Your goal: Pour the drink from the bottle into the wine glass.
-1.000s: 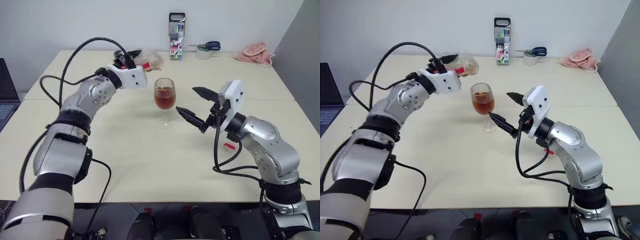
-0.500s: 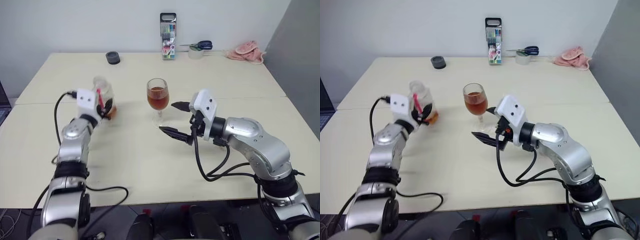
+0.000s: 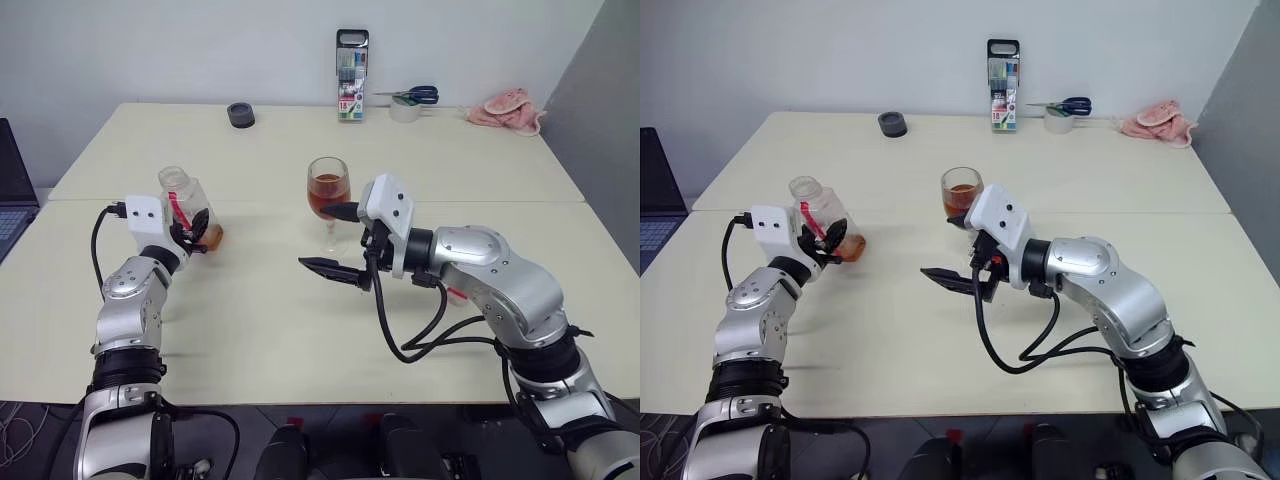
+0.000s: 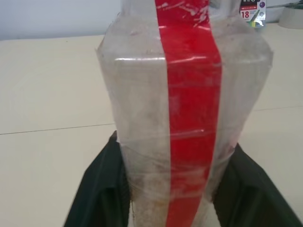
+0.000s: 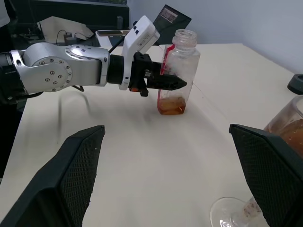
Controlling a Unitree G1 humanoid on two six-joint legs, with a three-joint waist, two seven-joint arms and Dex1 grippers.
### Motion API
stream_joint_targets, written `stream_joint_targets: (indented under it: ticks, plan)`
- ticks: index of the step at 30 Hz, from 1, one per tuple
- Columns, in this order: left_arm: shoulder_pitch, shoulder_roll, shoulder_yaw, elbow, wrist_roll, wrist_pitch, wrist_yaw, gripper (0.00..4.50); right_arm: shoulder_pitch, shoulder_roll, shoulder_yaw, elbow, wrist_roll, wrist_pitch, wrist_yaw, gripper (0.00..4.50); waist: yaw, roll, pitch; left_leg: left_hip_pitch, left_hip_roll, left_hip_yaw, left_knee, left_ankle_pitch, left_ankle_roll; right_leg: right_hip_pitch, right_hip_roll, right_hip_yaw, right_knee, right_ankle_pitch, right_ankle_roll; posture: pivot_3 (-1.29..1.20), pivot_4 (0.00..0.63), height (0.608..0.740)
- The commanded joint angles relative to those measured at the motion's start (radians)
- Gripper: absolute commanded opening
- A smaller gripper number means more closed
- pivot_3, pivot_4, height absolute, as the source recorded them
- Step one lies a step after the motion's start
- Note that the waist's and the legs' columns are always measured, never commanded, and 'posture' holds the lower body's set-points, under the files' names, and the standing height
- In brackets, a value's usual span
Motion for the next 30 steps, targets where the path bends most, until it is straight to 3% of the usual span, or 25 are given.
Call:
stream_joint_targets:
  ticks: [1, 5, 11, 17, 24, 30]
  plan:
    - [0.002, 0.003, 0.018, -0.012, -0.012, 0.002, -0.006, 3.3, -0.021, 0.012, 0.002, -0.017, -0.002, -0.019, 0.008, 4.5, 0.0, 0.0, 0.0, 0.0, 0.0, 0.0, 0.0, 0.0, 0.0, 0.0, 0.0, 0.0, 0.0, 0.0, 0.0, 0.0, 0.15, 0.74]
    - [0.013, 0.006, 0.004, -0.021, 0.005, -0.016, -0.017, 4.47, -0.018, 0.015, 0.0, -0.017, -0.003, -0.02, 0.01, 4.5, 0.0, 0.0, 0.0, 0.0, 0.0, 0.0, 0.0, 0.0, 0.0, 0.0, 0.0, 0.0, 0.0, 0.0, 0.0, 0.0, 0.15, 0.74]
    - [0.039, 0.017, -0.02, -0.042, 0.058, -0.077, -0.023, 4.47, 0.037, -0.005, 0.015, -0.007, -0.048, -0.09, 0.018, 4.5, 0.0, 0.0, 0.0, 0.0, 0.0, 0.0, 0.0, 0.0, 0.0, 0.0, 0.0, 0.0, -0.001, 0.0, 0.0, 0.0, 0.15, 0.74]
    - [0.165, -0.005, 0.006, -0.193, 0.066, -0.143, 0.011, 4.47, 0.283, 0.019, -0.016, 0.048, -0.155, -0.37, -0.043, 4.5, 0.002, -0.001, -0.001, 0.0, 0.001, 0.0, -0.002, 0.0, 0.0, 0.0, 0.0, 0.0, -0.003, 0.0, 0.0, 0.0, 0.15, 0.74]
    - [0.353, -0.065, 0.013, -0.418, 0.096, -0.079, 0.132, 4.47, 0.535, 0.187, -0.104, 0.271, -0.287, -0.743, -0.281, 4.5, 0.006, -0.001, -0.001, 0.004, 0.001, 0.003, -0.003, -0.002, 0.004, 0.002, 0.0, 0.002, -0.002, 0.0, 0.0, 0.0, 0.15, 0.74]
    - [0.45, -0.126, 0.002, -0.514, 0.11, -0.102, 0.166, 4.47, 0.618, 0.282, -0.157, 0.316, -0.307, -0.813, -0.396, 4.5, 0.008, -0.001, -0.001, 0.006, 0.002, 0.004, -0.003, -0.002, 0.004, 0.003, 0.001, 0.003, -0.002, 0.0, 0.0, 0.0, 0.15, 0.74]
